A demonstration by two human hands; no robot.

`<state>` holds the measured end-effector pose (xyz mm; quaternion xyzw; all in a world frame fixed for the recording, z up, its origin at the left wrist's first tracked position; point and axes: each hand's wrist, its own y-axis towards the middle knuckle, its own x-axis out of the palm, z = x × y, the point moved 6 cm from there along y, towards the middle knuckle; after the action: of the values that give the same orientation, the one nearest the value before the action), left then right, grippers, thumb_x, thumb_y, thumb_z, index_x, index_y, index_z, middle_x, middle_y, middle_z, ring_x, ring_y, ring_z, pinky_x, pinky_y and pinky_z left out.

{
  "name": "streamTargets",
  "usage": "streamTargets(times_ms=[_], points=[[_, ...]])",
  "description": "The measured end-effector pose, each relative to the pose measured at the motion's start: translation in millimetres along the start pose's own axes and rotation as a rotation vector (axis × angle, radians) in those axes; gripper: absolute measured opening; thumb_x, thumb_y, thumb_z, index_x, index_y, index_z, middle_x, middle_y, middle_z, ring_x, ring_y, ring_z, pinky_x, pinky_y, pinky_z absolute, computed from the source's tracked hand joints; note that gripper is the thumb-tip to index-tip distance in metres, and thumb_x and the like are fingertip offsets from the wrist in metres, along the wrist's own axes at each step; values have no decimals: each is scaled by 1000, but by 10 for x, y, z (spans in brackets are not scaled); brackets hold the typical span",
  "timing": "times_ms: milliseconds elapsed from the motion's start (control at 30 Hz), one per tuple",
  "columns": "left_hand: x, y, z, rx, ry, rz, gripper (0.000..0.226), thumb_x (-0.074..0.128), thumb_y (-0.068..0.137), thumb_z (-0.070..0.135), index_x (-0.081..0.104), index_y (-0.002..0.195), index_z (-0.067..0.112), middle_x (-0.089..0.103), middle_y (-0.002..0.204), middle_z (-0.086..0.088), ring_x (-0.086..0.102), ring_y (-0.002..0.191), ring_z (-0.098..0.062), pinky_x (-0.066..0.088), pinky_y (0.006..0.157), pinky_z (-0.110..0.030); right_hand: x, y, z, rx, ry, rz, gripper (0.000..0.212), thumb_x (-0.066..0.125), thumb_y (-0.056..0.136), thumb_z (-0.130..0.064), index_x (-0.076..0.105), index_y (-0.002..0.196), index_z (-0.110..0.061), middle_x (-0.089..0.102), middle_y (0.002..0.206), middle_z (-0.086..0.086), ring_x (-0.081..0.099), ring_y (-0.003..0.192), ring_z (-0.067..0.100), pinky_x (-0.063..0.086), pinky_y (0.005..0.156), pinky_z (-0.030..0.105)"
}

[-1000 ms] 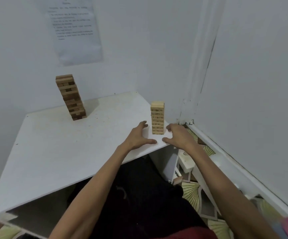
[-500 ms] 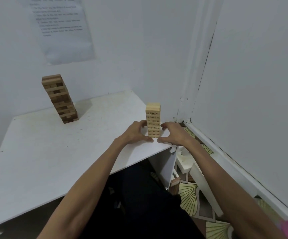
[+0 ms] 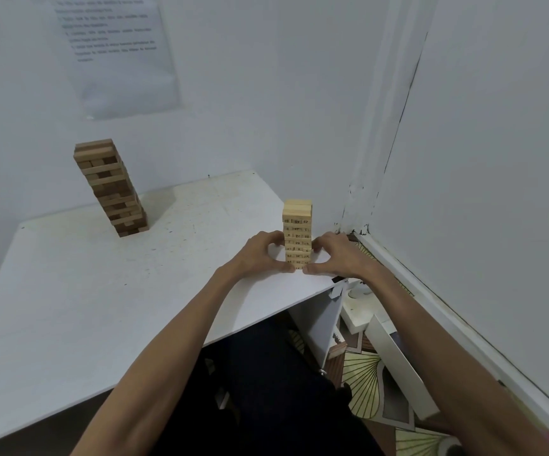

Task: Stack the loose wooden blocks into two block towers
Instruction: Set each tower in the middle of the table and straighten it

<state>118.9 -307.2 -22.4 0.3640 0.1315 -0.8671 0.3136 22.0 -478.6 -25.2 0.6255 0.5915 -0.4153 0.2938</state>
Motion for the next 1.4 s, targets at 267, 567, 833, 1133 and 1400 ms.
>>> streamTargets(times_ms=[267,567,833,1133,1400], points=[[14,-20,-32,39,-55,59,66,91,72,36,65,133,26,70,127,13,61,117,-3,45,108,-37,17,77,56,-38,19,36,80,62,58,-87,62,118,-35,53,110,-13,50,113,19,48,96,52],[41,-21,-70,38,-99,85,67,92,72,34,65,133,29,67,124,16,58,112,8,45,101,-24,80,117,109,-92,61,85,63,63,58,-88,53,105,-48,51,102,-21,45,103,11,46,94,53],[54,-15,-86,45,-88,124,79,92,70,38,57,140,29,65,112,20,58,113,1,48,103,-38,146,139,156,-128,164,163,55,69,61,-84,57,103,-51,55,103,-18,49,102,9,47,93,49],[52,3,-104,41,-121,148,83,95,64,38,54,136,30,68,115,20,63,111,-2,51,99,-40,121,184,144,-168,135,196,72,66,60,-90,71,110,-37,57,97,-16,49,98,12,48,85,49],[-10,1,-138,1,-145,165,82,95,63,32,48,130,28,70,102,23,64,102,-1,51,87,-29,93,228,54,-187,123,190,45,70,61,-81,60,94,-52,54,89,-13,45,94,13,43,83,43]])
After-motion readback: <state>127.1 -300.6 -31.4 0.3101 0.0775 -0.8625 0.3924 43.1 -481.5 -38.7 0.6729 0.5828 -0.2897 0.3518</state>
